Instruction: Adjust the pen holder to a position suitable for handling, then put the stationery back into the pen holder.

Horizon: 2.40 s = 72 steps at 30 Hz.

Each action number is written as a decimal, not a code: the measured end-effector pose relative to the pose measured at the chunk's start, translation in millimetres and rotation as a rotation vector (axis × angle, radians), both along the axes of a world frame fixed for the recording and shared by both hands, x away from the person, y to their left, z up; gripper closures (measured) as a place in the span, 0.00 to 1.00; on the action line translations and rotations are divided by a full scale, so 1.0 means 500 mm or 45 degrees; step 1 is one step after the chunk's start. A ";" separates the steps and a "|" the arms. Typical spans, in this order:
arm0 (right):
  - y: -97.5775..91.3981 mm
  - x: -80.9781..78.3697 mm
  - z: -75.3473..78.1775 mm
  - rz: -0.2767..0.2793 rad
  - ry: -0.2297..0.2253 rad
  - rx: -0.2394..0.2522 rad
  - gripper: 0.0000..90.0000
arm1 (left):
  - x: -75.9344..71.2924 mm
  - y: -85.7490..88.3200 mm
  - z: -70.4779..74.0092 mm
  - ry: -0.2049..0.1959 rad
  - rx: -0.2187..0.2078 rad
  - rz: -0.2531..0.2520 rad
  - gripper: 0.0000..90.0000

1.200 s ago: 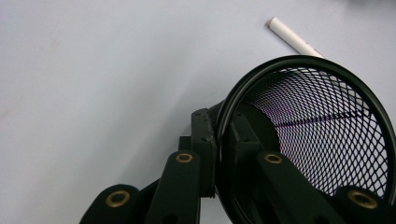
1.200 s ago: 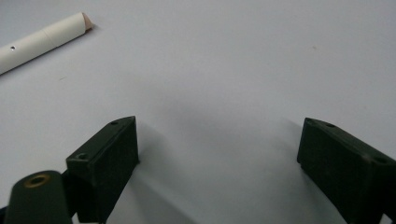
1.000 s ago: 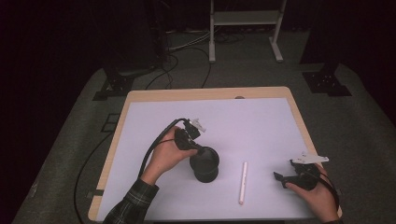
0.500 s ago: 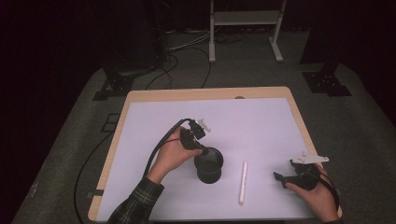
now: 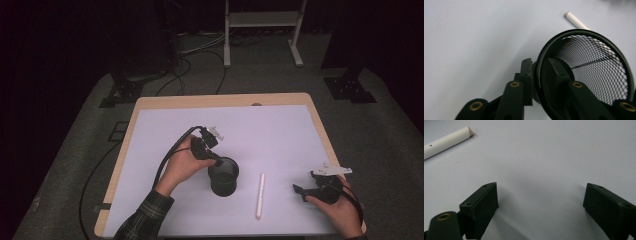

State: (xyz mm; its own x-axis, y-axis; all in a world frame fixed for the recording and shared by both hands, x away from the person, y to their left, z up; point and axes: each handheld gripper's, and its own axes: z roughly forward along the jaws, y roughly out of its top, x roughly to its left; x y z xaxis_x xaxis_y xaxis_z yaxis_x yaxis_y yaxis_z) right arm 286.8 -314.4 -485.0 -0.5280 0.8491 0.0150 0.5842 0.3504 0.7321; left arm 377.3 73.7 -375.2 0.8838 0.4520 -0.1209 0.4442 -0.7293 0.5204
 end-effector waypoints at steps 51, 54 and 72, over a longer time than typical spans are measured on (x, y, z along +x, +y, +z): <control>0.000 0.000 0.001 -0.002 0.002 0.002 0.13 | -0.095 0.262 -0.012 -0.201 -0.162 0.321 0.37; 0.000 0.000 0.000 0.001 0.002 -0.004 0.12 | -0.102 0.272 -0.027 -0.236 -0.138 0.343 0.36; 0.001 0.001 0.001 0.002 0.006 -0.004 0.12 | -0.153 0.328 -0.135 -0.304 -0.115 0.469 0.25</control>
